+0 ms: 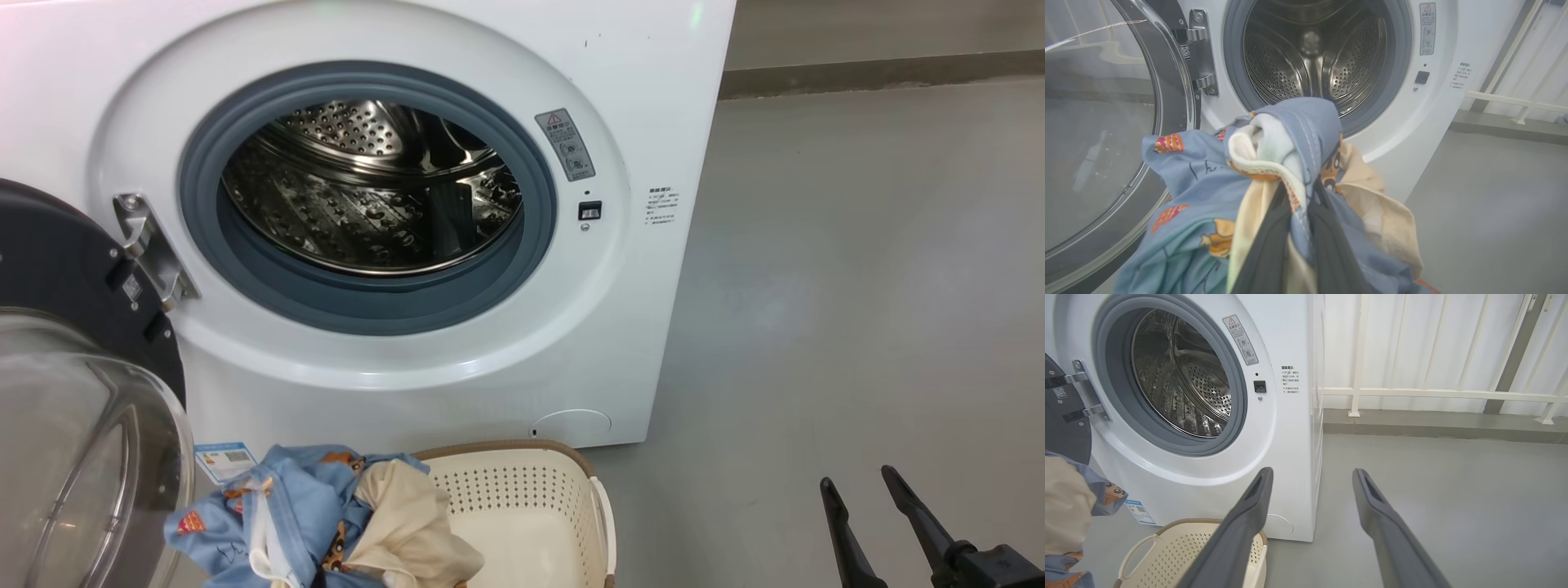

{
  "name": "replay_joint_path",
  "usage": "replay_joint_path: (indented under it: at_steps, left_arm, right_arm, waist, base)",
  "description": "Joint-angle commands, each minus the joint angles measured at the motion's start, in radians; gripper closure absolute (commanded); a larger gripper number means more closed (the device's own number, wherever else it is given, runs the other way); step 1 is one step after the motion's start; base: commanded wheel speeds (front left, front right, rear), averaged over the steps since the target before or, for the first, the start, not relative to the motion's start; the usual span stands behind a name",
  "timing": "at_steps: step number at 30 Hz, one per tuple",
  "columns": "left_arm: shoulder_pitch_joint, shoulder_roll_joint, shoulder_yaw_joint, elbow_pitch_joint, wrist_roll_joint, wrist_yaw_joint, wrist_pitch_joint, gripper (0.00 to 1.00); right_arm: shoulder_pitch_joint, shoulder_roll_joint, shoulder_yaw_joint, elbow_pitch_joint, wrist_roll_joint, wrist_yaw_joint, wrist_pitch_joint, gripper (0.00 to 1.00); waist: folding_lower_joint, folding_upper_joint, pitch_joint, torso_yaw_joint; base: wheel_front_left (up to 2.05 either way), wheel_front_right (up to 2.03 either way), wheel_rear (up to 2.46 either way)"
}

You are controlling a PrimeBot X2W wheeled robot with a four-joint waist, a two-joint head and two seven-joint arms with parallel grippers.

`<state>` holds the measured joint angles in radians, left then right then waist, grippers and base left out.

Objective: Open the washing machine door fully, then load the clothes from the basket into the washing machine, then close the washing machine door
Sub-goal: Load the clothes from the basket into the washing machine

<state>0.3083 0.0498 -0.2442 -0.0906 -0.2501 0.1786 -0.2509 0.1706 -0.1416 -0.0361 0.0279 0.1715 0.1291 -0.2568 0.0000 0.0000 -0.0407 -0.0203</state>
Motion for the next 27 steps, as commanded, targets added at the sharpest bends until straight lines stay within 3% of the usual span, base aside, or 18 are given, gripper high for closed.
replay_joint_path:
  at_steps: [1, 14, 27]
  left_arm:
    - [-0.02, 0.0, 0.034, -0.037, 0.014, -0.003, -0.011, 1.0]
    - [-0.062, 0.0, 0.017, -0.06, 0.023, 0.002, -0.011, 1.0]
    - [-0.318, 0.0, 0.009, 0.068, 0.012, 0.047, -0.011, 1.0]
  right_arm:
    - [-0.003, -0.014, 0.016, -0.02, -0.012, 0.002, -0.005, 0.0]
    - [-0.013, -0.009, 0.024, -0.02, -0.004, 0.002, -0.005, 0.0]
    - [-0.078, 0.003, 0.065, -0.014, 0.052, 0.002, -0.005, 0.0]
  waist:
    - [0.0, 0.0, 0.0, -0.001]
    - [0.0, 0.0, 0.038, -0.046]
    - [0.0, 0.0, 0.189, -0.191]
  base:
    - [0.0, 0.0, 0.0]
    - [0.0, 0.0, 0.0]
    - [0.0, 0.0, 0.0]
